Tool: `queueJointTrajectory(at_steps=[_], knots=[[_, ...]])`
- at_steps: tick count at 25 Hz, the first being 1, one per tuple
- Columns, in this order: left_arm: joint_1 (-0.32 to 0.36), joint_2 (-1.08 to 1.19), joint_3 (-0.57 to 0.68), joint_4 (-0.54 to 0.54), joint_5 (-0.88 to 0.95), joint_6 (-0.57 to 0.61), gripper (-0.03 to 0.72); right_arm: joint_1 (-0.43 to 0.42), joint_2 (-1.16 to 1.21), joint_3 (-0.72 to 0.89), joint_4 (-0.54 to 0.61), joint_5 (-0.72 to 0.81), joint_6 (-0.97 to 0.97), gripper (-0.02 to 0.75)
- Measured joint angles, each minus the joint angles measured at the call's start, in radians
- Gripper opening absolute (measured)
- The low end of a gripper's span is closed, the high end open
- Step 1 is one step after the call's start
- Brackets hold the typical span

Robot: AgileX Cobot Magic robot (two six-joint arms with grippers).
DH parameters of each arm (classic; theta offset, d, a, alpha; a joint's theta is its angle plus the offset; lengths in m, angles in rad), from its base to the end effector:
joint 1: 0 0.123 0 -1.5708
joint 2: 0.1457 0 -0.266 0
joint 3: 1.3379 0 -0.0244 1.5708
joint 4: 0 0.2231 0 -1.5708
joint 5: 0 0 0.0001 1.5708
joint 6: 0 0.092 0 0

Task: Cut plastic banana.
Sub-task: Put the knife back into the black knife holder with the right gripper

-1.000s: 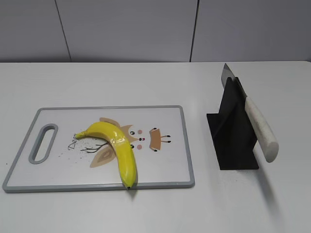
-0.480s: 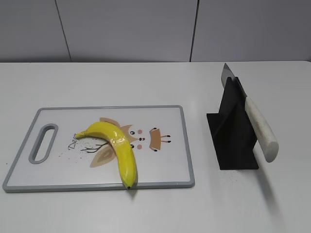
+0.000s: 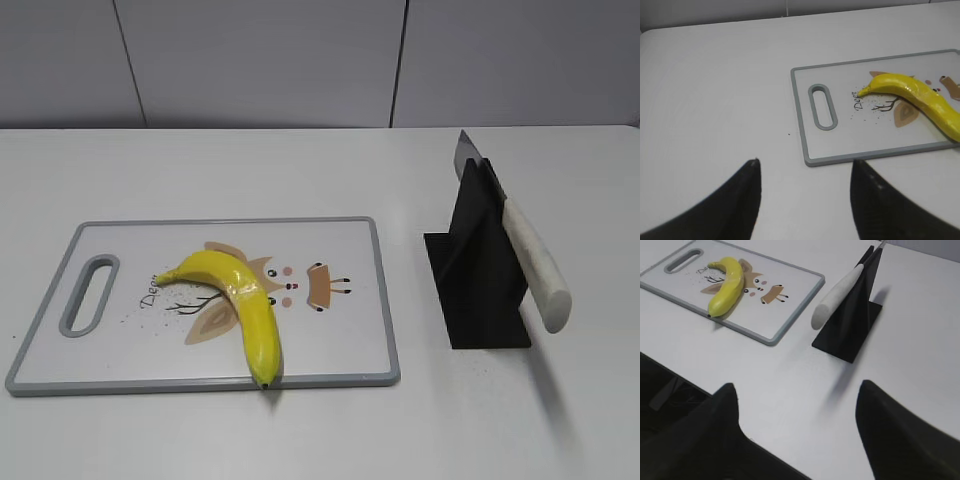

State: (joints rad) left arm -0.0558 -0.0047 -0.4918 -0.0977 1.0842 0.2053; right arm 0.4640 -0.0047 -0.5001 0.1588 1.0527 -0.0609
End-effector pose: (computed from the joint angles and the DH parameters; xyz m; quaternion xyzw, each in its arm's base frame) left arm -0.0106 -0.0074 0.2598 0.1142 0.8515 -0.0106 0.5116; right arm -0.0146 0.0068 0.2650 -0.2226 0.8174 0.1828 0.4988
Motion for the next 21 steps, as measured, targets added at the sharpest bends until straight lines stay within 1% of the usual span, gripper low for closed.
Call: queueJointTrajectory(at_steps=[2,4,6,9,13,16,21], knots=[[0.000,0.000,0.000,0.001,0.000,0.000,0.551,-0.022,-0.001,0.000,0.026,0.000,0.000,0.579],[0.000,0.000,0.000,0.000,0.001,0.000,0.551,-0.067,-0.001,0.000,0.053,0.000,0.000,0.579],[0.000,0.000,0.000,0.000,0.001,0.000,0.551,-0.133,-0.001,0.000,0.075,-0.001,0.000,0.579],[0.000,0.000,0.000,0.000,0.001,0.000,0.551,-0.259,-0.001,0.000,0.084,-0.001,0.000,0.579],[0.001,0.000,0.000,0.000,0.001,0.000,0.551,-0.379,-0.001,0.000,0.085,-0.002,-0.001,0.573],[0.001,0.000,0.000,0.000,0.001,0.000,0.551,-0.414,-0.001,0.000,0.085,-0.002,-0.001,0.570],[0.001,0.000,0.000,0.000,0.001,0.000,0.550,-0.415,-0.001,0.000,0.085,-0.002,-0.001,0.568]])
